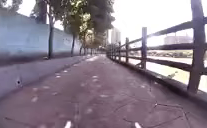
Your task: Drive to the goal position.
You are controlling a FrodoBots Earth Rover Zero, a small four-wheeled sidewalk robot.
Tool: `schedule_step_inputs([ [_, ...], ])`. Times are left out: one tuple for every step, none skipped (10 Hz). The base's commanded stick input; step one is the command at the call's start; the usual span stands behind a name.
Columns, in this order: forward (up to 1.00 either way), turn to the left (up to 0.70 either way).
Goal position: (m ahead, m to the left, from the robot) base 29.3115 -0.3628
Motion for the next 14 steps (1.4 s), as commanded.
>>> schedule_step_inputs([
  [0.70, 0.00],
  [0.70, 0.00],
  [0.70, 0.00],
  [0.70, 0.00],
  [0.70, 0.00],
  [0.70, 0.00],
  [0.70, -0.17],
  [0.70, -0.35],
  [0.70, -0.35],
  [0.70, -0.31],
  [0.70, -0.08],
  [0.70, 0.00],
  [0.70, 0.00],
  [0.70, 0.00],
])
